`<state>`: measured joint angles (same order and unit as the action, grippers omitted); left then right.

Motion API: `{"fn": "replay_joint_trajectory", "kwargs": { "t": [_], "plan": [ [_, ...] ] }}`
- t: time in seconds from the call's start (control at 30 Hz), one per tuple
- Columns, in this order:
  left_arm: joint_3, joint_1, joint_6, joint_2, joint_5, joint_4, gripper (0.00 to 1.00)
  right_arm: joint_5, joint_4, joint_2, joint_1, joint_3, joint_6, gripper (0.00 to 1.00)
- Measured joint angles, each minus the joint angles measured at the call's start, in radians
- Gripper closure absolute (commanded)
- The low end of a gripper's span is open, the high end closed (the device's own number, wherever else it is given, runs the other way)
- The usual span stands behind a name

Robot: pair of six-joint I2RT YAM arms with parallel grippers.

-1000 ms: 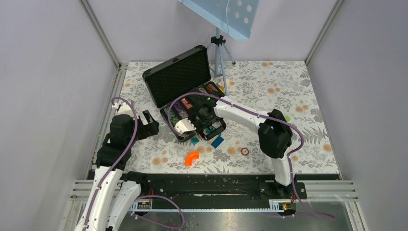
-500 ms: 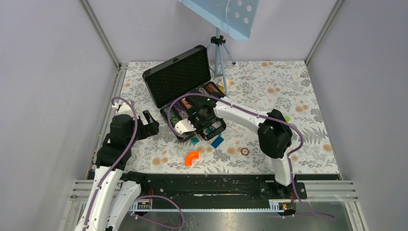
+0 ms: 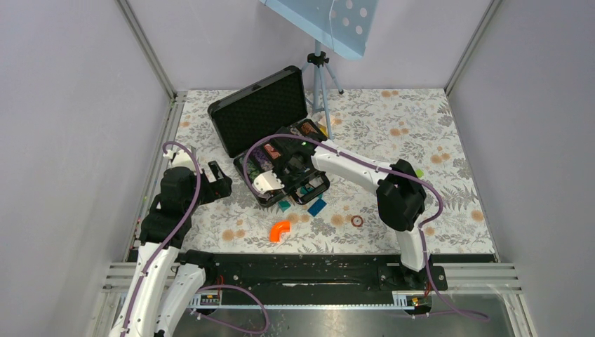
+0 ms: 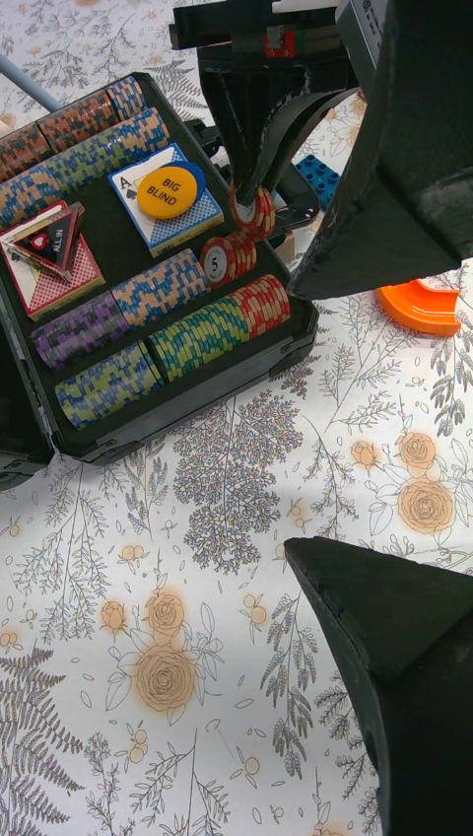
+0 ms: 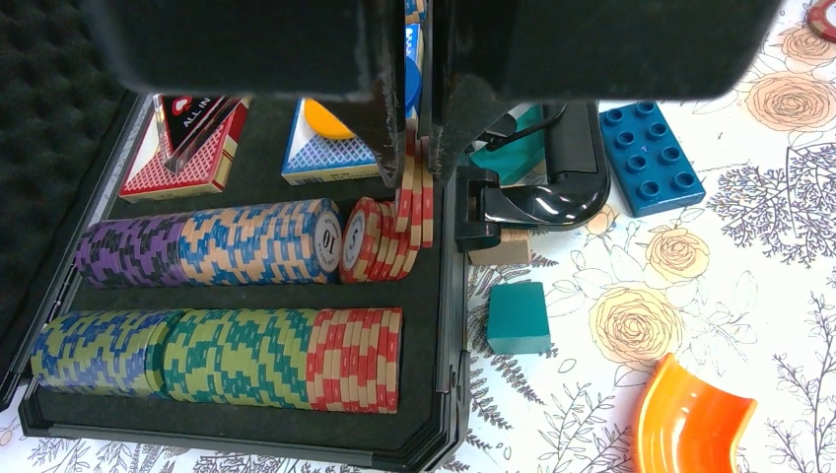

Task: Pack up texas hold em set

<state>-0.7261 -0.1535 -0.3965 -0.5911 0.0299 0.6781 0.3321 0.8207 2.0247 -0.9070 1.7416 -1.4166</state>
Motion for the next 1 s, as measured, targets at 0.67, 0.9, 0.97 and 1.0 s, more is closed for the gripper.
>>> {"fn": "replay_joint_trajectory", "kwargs": {
  "t": [0.67, 0.9, 0.97, 1.0],
  "plan": [
    [0.0, 0.0, 0.0, 0.0, 0.0, 0.0, 0.1, 0.002, 0.0, 0.0, 0.0, -0.002, 0.003, 1.0],
    [0.0, 0.0, 0.0, 0.0, 0.0, 0.0, 0.1, 0.002, 0.0, 0.0, 0.0, -0.008, 0.005, 1.0],
    [0.0, 0.0, 0.0, 0.0, 0.0, 0.0, 0.1, 0.002, -0.001, 0.0, 0.0, -0.011, 0.005, 1.0],
    [0.0, 0.0, 0.0, 0.0, 0.0, 0.0, 0.1, 0.002, 0.0, 0.0, 0.0, -0.012, 0.005, 1.0]
  ]
}}
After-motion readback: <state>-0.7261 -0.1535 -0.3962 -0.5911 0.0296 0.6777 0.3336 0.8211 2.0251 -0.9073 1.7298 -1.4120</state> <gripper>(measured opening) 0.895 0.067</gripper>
